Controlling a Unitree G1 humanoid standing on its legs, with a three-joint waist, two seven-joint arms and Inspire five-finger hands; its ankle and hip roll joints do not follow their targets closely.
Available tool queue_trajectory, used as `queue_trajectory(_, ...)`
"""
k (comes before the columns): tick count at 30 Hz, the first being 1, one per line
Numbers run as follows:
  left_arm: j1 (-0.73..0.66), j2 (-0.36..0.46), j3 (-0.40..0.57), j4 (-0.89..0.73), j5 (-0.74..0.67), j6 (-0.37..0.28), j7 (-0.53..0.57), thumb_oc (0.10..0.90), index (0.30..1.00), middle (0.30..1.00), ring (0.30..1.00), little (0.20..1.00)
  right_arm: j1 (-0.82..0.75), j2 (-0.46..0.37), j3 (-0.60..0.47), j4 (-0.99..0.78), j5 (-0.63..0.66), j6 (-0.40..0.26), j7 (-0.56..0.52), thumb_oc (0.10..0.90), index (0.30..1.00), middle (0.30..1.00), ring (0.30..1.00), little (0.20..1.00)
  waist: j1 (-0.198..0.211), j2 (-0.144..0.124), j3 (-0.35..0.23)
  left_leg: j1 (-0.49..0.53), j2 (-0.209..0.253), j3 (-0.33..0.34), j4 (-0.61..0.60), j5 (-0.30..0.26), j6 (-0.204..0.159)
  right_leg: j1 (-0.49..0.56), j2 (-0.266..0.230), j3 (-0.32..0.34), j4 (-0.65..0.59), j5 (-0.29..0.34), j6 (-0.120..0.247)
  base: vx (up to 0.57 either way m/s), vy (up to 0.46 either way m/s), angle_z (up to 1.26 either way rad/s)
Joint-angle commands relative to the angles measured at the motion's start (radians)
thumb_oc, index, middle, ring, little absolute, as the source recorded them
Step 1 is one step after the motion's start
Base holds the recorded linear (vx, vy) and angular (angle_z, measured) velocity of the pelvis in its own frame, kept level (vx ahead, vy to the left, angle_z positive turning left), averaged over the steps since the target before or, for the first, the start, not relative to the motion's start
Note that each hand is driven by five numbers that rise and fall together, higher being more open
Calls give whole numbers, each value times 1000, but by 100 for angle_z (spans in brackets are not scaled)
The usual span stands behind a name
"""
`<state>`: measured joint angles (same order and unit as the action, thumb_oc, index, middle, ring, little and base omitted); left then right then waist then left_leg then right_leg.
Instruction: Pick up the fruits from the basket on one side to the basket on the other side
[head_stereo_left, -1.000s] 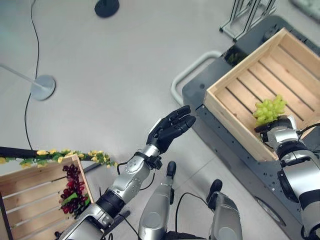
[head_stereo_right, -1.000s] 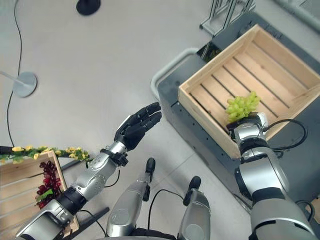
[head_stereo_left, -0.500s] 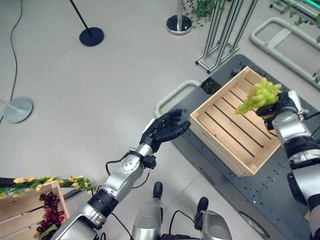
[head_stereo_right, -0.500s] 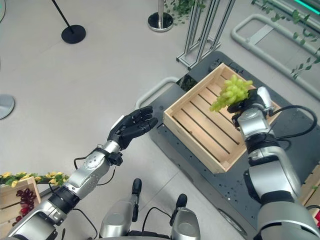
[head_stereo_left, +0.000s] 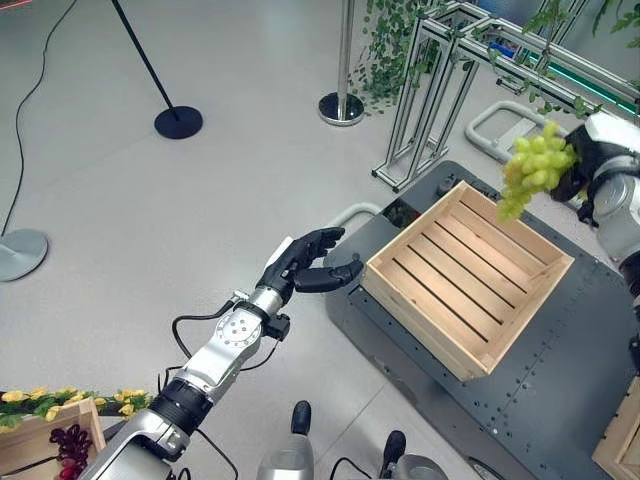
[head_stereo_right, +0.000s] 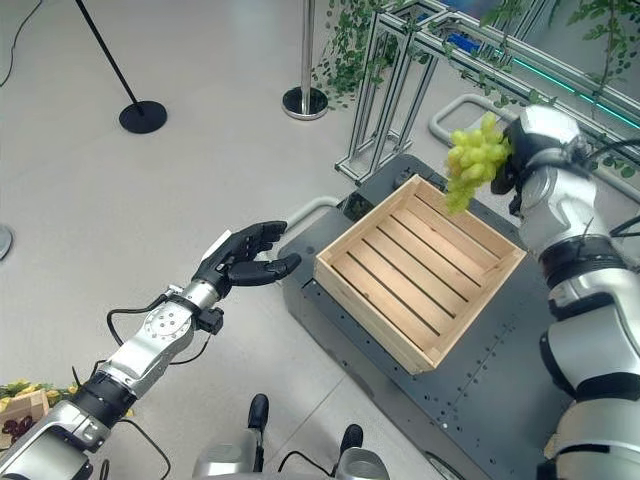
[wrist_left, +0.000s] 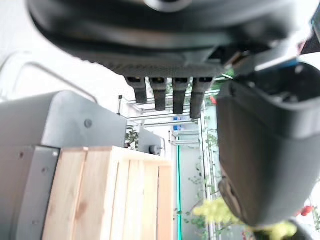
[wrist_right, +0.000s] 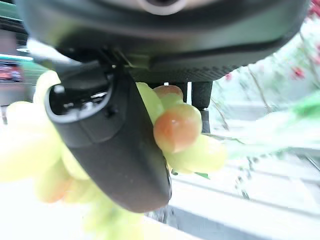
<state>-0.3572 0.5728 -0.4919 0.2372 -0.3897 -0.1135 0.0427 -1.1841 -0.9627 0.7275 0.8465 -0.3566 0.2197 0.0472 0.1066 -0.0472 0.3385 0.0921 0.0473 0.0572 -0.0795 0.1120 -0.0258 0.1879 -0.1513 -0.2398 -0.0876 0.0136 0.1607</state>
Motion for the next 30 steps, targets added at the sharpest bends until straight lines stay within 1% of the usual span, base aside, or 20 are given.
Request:
queue_trajectory(1, -10, 17, 2, -5, 99, -114, 34, 800, 900, 900, 900, 900, -214, -115, 190, -49, -148, -75, -52, 400, 300, 300, 300, 300, 19, -40, -248, 27, 21, 0, 64, -106, -34, -50, 22, 23, 54, 29, -66, -2, -32, 9)
queue_trajectory(2, -14, 20, 1, -5, 105, -114, 38, 800, 900, 900, 900, 900, -227, -113, 203, -50, -155, -78, -51, 400, 300, 300, 300, 300, 19, -40, -250, 27, 21, -1, 63, -105, -35, -50, 22, 22, 52, 30, -66, -2, -46, 12)
queue_trajectory(3, -28, 34, -2, -1, 126, -121, 47, 800, 900, 900, 900, 900, -263, -116, 241, -52, -185, -98, -45, 400, 300, 300, 300, 300, 23, -44, -257, 27, 22, -6, 58, -102, -38, -48, 24, 21, 45, 33, -64, -1, -36, 10)
queue_trajectory(4, -30, 34, -2, 0, 129, -122, 48, 800, 900, 900, 900, 900, -270, -116, 248, -52, -188, -100, -44, 400, 300, 300, 300, 300, 23, -43, -257, 27, 22, -6, 57, -102, -38, -47, 24, 20, 44, 33, -64, -8, -61, 10)
queue_trajectory(6, -63, 59, -5, 10, 159, -124, 55, 800, 900, 900, 900, 900, -340, -116, 309, -60, -218, -123, -31, 400, 300, 300, 300, 300, 26, -48, -265, 26, 26, -14, 54, -100, -43, -46, 25, 17, 40, 32, -63, -17, -67, 6)
queue_trajectory(10, -89, 72, -10, 24, 160, -128, 55, 800, 900, 900, 900, 900, -379, -109, 345, -74, -235, -124, -25, 400, 300, 300, 300, 300, 31, -50, -269, 27, 27, -25, 59, -103, -45, -41, 25, 15, 40, 27, -64, -4, -54, 5)
queue_trajectory(14, -102, 80, -7, 34, 154, -119, 57, 800, 900, 900, 900, 900, -392, -100, 362, -96, -281, -133, -2, 400, 300, 300, 300, 300, 37, -51, -272, 30, 25, -41, 63, -108, -45, -33, 27, 14, 44, 19, -66, 5, -54, 14)
queue_trajectory(16, -103, 76, 1, 32, 103, -102, 50, 800, 900, 900, 900, 900, -393, -94, 367, -119, -297, -122, 10, 400, 300, 300, 300, 300, 41, -53, -272, 33, 26, -48, 63, -107, -46, -28, 27, 13, 46, 15, -67, 5, -45, 10)
queue_trajectory(20, -105, 67, 18, 21, 78, -76, 36, 800, 900, 900, 900, 900, -400, -80, 373, -132, -329, -117, 27, 400, 300, 300, 300, 300, 47, -55, -273, 37, 26, -58, 62, -107, -48, -21, 28, 8, 45, 11, -68, 7, -40, 5)
queue_trajectory(24, -125, 61, 36, -17, 35, -15, 21, 800, 900, 900, 900, 900, -416, -61, 386, -144, -374, -126, 43, 400, 300, 300, 300, 300, 54, -58, -274, 44, 28, -67, 53, -103, -49, -13, 30, 3, 43, 9, -67, 4, -26, 15)
queue_trajectory(25, -136, 60, 42, -27, 28, 9, 14, 800, 900, 900, 900, 900, -415, -53, 385, -149, -395, -129, 50, 400, 300, 300, 300, 300, 54, -57, -273, 47, 28, -69, 49, -102, -49, -10, 31, 2, 44, 7, -67, 5, -8, 9)
queue_trajectory(26, -145, 61, 43, -34, 28, 26, 13, 800, 900, 900, 900, 900, -415, -49, 389, -158, -407, -128, 56, 400, 300, 300, 300, 300, 55, -57, -273, 48, 29, -71, 48, -100, -50, -8, 30, 0, 44, 6, -66, 7, -6, 7)
queue_trajectory(30, -174, 75, 45, -43, 58, 54, 20, 800, 900, 900, 900, 900, -427, -37, 396, -173, -408, -130, 63, 400, 300, 300, 300, 300, 53, -57, -277, 54, 27, -72, 40, -99, -50, -3, 31, -2, 41, 6, -63, 18, 0, 5)
